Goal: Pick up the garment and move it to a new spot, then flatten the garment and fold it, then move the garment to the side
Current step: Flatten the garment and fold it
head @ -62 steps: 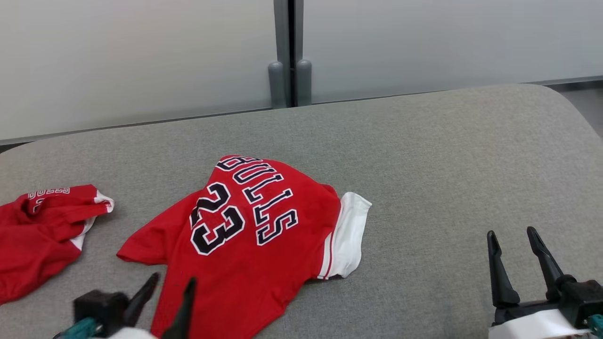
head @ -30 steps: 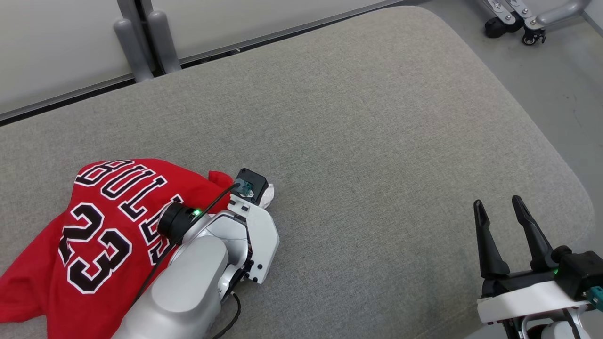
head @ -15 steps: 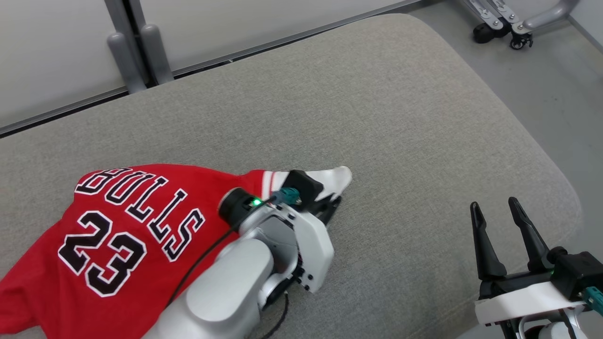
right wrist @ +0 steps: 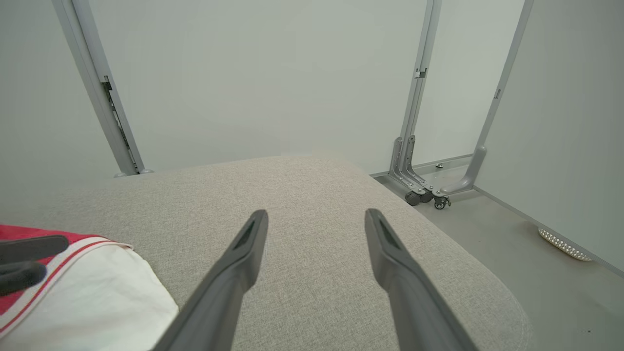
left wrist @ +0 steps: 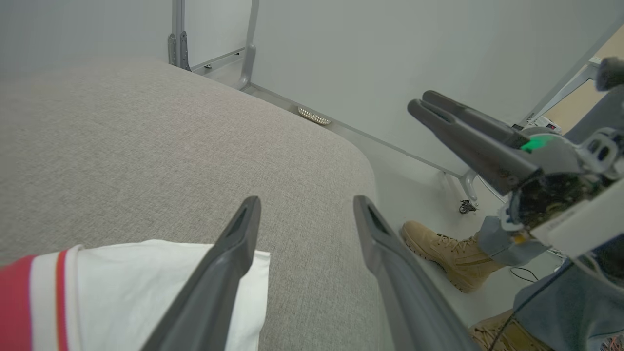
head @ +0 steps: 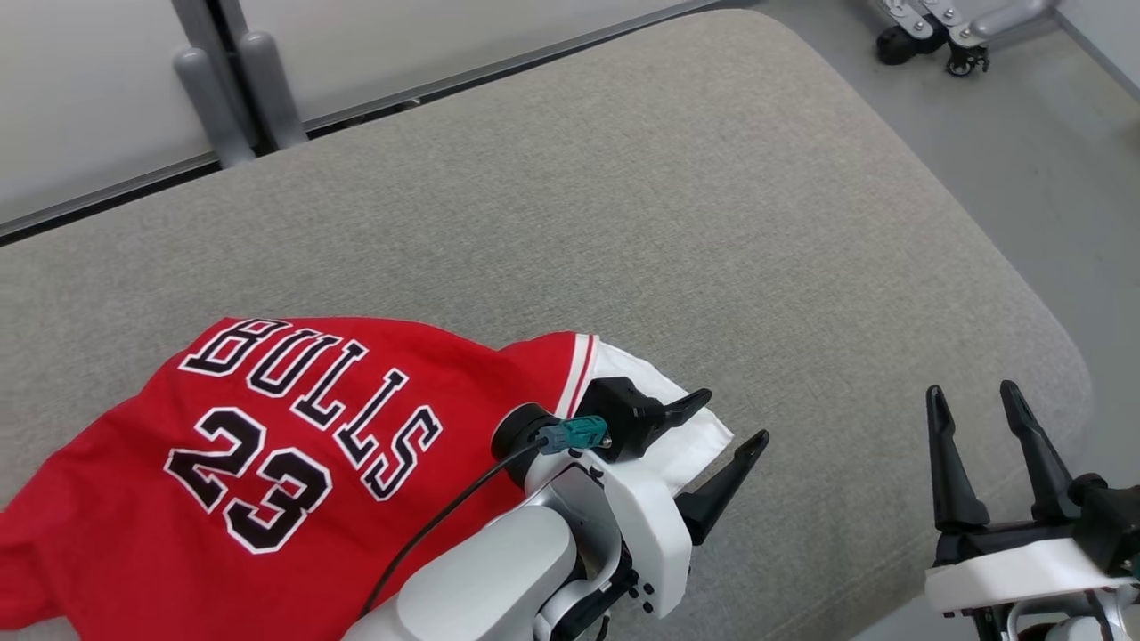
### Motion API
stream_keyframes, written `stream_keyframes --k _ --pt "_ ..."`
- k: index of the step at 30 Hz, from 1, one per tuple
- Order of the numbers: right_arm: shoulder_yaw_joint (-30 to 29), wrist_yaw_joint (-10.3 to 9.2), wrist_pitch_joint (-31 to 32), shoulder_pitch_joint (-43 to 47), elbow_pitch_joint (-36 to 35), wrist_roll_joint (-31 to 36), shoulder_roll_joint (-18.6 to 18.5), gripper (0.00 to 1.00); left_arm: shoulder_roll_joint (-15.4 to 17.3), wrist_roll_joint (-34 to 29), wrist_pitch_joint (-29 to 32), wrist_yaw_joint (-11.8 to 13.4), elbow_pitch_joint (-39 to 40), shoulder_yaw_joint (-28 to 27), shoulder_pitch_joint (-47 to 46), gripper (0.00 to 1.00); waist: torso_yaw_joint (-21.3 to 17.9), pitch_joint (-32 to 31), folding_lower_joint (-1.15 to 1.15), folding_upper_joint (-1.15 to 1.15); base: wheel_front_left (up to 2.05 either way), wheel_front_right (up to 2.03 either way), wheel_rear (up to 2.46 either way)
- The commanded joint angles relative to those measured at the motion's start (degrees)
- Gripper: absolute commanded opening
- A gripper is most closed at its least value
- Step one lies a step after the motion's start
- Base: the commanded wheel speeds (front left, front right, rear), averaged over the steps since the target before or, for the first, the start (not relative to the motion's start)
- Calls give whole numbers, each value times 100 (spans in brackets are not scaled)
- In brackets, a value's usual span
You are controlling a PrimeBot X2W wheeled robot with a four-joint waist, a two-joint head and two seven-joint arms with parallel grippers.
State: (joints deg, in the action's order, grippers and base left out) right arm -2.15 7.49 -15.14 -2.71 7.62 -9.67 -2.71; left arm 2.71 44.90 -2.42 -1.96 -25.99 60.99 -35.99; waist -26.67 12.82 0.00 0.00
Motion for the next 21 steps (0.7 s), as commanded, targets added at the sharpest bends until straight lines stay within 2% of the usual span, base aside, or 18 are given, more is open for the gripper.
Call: stream_keyframes --k 1,3,5,9,13,15,16,18,21 --pt "-79 1 -2 26 -65 91 -34 100 37 50 -116 10 59 4 18 100 217 -112 0 0 0 0 0" --pt "-147 1 -2 50 -118 190 -33 100 58 110 -341 108 150 -117 108 100 422 -212 0 0 0 0 0" --pt "-188 1 -2 59 -200 299 -34 100 296 -10 -648 292 290 -274 204 100 650 -328 0 0 0 0 0" --pt "-266 1 -1 72 -341 542 -31 100 819 -157 -1132 995 730 -812 655 100 1191 -576 0 0 0 0 0" --pt "-345 0 -2 189 -387 699 -93 100 1356 -278 -1271 1633 1202 -1459 1382 100 1769 -872 0 0 0 0 0" --pt "-416 0 -1 286 -364 727 -125 100 1624 -567 -1275 1932 1340 -1746 1785 100 2074 -1035 0 0 0 0 0" --pt "-435 1 -1 335 -356 747 -129 100 1663 -637 -1277 2047 1445 -1943 2030 100 2210 -1097 0 0 0 0 0" --pt "-422 1 -2 407 -341 777 -133 100 1714 -800 -1278 2163 1627 -2396 2529 100 2445 -1196 0 0 0 0 0" --pt "-387 1 -1 501 -283 792 -144 100 1739 -993 -1274 2053 1798 -3070 3172 100 2750 -1286 0 0 0 0 0"
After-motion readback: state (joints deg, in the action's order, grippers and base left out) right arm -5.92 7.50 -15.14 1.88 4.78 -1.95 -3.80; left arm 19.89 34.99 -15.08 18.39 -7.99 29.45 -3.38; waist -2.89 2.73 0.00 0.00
